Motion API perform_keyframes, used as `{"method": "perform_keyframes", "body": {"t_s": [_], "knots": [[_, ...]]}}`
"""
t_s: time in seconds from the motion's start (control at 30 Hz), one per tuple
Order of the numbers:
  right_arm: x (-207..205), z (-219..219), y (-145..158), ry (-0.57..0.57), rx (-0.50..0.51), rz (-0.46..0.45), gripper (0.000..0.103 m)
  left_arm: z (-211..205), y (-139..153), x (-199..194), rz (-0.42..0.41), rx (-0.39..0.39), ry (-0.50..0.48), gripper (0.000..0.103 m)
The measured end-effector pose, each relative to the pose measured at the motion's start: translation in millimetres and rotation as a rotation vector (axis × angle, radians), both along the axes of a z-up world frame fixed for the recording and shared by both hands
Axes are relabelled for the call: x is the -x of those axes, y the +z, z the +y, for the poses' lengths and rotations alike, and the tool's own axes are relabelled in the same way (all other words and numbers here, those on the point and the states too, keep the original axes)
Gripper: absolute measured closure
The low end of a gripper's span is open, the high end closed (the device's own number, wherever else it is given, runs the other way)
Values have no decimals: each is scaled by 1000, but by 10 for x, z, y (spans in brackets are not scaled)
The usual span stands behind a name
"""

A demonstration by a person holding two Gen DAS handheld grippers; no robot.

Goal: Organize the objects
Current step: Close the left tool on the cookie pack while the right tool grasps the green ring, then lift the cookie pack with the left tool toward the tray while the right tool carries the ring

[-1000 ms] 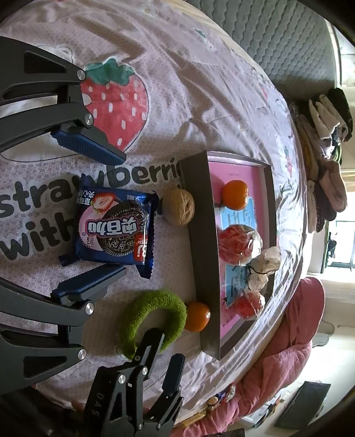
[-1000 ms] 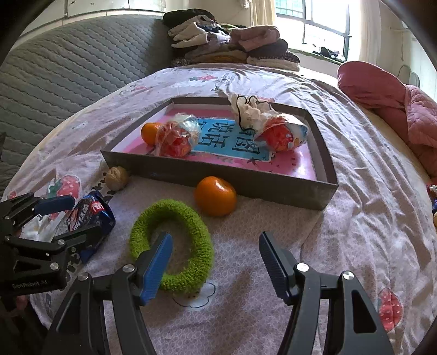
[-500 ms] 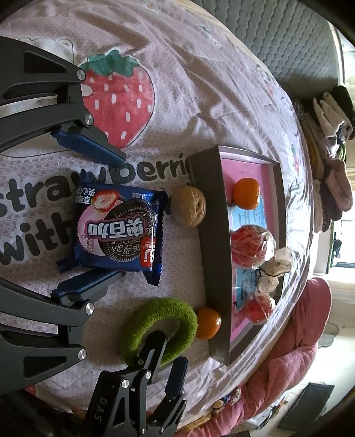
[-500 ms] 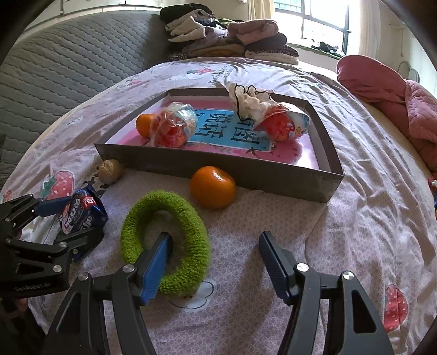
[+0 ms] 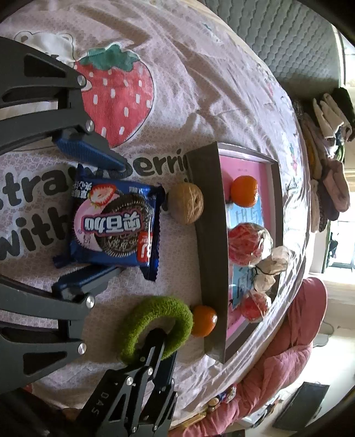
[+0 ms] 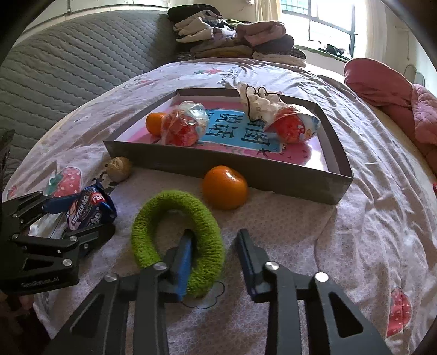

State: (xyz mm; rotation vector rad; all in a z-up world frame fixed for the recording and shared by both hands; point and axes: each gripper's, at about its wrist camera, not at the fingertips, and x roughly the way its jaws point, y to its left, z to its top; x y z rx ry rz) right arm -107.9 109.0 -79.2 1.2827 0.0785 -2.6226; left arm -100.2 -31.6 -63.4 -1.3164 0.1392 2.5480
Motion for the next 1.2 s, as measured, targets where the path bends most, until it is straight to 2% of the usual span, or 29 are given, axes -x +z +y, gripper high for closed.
{"method": "perform_keyframes", "body": {"t_s": [0.07, 0.13, 0.47, 0.67, 1.2], "knots": [[-3, -9, -1, 7, 11, -5, 83, 35, 7, -18, 6, 5, -14, 46], [-4, -19, -1, 12, 11, -8, 84, 52, 10, -29, 11, 12, -19, 47], [-29, -26, 11, 27, 19, -14, 86, 62, 21, -46, 16, 27, -19, 50], [-44, -16, 26, 38, 62, -32, 86, 63, 29, -55, 12, 22, -19, 50], [-131, -33, 242, 57, 49, 43, 87, 101, 230, -171, 59, -2, -31, 50]]}}
